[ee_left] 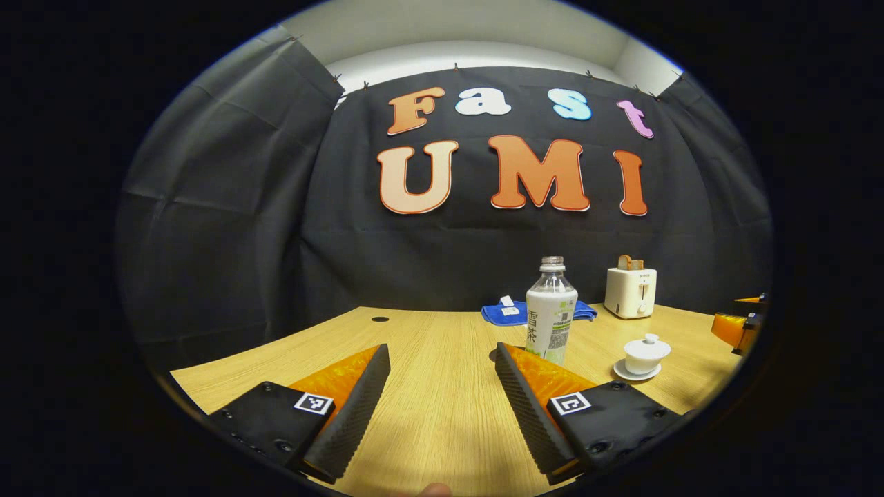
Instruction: Open the teacup lid with one hand, grasp the water bottle and pour water into the teacup with the other hand; after pouring, place the water bottle on the coaster and then close the teacup lid.
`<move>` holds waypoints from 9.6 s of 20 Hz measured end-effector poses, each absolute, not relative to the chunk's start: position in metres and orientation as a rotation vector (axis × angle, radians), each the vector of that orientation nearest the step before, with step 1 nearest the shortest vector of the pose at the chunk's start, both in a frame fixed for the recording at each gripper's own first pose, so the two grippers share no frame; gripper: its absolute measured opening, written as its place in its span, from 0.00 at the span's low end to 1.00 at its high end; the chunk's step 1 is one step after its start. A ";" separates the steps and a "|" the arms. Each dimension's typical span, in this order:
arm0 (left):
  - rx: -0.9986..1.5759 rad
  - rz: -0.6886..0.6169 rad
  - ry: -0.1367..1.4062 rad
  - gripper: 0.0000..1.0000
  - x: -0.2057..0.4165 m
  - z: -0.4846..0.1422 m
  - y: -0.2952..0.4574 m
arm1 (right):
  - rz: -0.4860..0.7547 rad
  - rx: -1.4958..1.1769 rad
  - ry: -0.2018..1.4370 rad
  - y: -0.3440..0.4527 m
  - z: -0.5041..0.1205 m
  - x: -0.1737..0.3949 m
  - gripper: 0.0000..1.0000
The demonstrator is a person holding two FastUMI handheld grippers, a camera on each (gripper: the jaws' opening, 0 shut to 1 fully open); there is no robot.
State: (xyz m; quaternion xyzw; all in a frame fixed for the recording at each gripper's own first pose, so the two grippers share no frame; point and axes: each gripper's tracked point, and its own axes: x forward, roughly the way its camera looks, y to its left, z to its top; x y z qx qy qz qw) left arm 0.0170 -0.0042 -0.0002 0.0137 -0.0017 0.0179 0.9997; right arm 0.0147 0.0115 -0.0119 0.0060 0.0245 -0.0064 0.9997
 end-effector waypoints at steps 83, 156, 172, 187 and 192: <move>0.199 -0.200 0.131 0.65 0.105 -0.041 -0.147 | 0.001 0.141 0.244 -0.050 -0.064 0.077 0.19; 2.320 -0.470 -0.146 0.66 0.133 -0.017 -0.234 | -0.005 0.106 0.240 -0.068 -0.067 0.077 0.19; 1.968 -0.550 0.037 0.63 0.136 -0.047 -0.217 | -0.008 0.100 0.247 -0.068 -0.068 0.078 0.19; 0.868 -0.407 0.179 0.62 0.186 -0.024 -0.173 | -0.035 0.070 0.299 -0.064 -0.076 0.080 0.19; 0.610 -0.326 0.161 0.70 0.223 -0.011 -0.150 | -0.028 0.062 0.316 -0.057 -0.077 0.077 0.18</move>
